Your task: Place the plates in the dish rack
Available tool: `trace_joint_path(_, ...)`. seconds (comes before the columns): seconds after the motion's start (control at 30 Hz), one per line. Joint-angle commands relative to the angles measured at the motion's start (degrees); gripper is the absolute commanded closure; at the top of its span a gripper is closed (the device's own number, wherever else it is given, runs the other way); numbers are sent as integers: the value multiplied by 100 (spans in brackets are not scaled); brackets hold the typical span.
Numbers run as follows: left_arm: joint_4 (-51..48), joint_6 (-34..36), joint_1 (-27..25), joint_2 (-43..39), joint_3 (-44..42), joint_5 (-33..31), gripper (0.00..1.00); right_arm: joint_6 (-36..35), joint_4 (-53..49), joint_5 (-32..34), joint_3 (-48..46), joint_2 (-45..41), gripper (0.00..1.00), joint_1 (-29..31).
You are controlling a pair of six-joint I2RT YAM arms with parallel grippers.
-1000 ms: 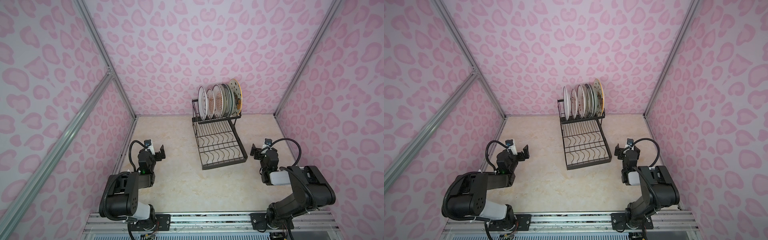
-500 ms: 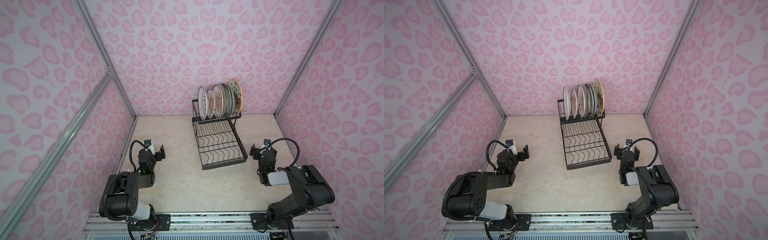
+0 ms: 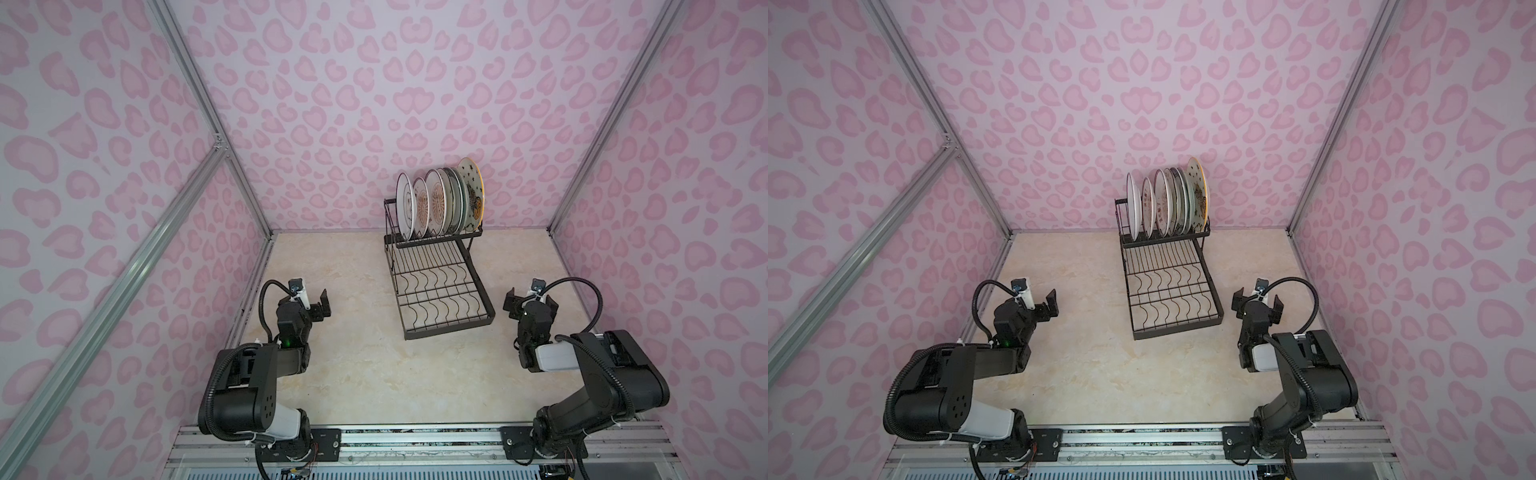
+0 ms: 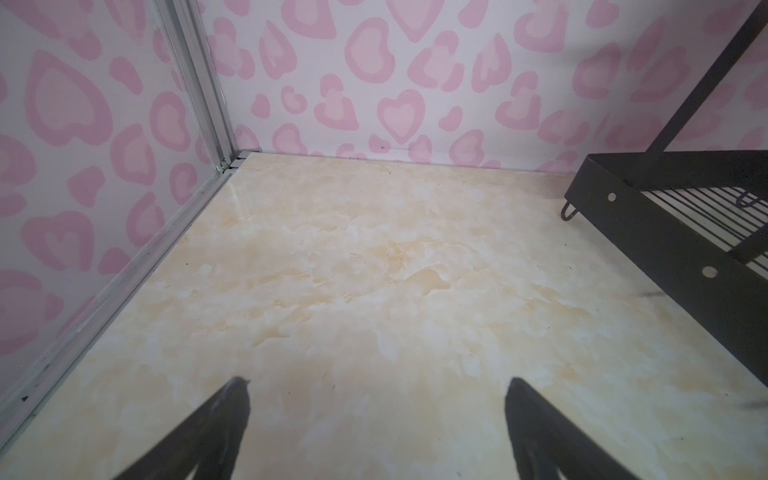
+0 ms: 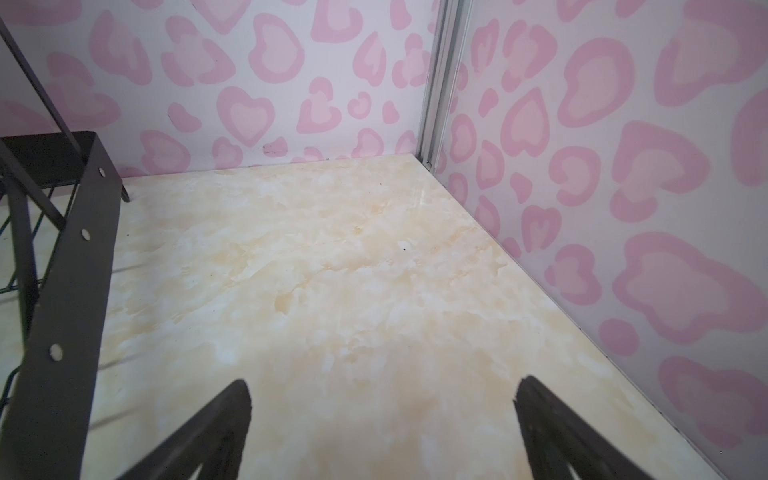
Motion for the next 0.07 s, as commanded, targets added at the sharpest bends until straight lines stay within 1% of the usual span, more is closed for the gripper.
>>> trace_joint_path(0.0,79,39,-2,0,45,-31,2,31,183,113,-34,35,2,4)
trace_joint_path(0.03,82,39,5,-5,39,-27,2,32,175,112,-31,28,2,6)
